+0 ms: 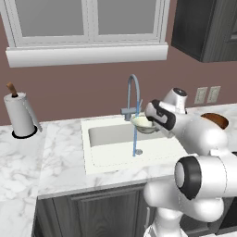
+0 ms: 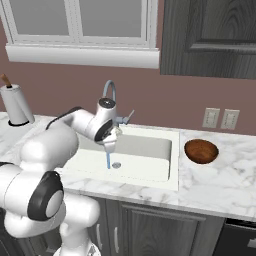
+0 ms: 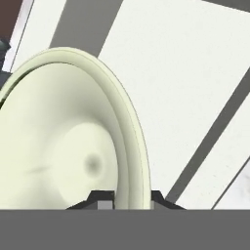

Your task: Rinse each bowl for a few seconds and place them down in the sink or on the counter.

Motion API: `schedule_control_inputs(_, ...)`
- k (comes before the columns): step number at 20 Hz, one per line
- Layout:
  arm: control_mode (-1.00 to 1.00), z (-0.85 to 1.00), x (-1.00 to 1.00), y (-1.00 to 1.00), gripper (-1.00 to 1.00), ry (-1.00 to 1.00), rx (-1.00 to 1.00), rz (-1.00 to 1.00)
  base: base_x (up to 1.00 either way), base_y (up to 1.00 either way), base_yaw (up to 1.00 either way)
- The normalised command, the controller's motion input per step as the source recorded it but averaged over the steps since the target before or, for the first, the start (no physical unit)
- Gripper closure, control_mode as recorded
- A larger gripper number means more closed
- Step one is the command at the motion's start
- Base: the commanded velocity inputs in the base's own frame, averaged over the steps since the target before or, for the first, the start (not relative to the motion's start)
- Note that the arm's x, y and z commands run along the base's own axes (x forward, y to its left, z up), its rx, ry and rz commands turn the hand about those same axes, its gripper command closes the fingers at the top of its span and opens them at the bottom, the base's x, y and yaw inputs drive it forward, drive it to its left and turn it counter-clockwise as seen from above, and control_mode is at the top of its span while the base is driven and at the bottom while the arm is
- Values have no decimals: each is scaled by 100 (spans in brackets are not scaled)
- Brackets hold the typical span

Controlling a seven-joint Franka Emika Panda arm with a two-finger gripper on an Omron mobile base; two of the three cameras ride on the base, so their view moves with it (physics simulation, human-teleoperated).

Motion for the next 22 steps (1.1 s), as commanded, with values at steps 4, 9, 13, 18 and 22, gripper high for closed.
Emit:
schedule_control_inputs(4, -100, -14, 46, 1, 100, 3, 7, 3, 0, 0, 0)
schedule_control_inputs(9, -100, -18, 47, 0, 100, 3, 5, 3, 0, 0, 0)
schedule_control_inputs(13, -100, -15, 39, 0, 100, 1, 4, 3, 0, 0, 0)
schedule_control_inputs(18, -100, 1, 1, -15, 100, -2, 1, 1, 0, 0, 0)
schedule_control_inputs(22, -100, 8, -13, -22, 100, -7, -1, -2, 0, 0, 0)
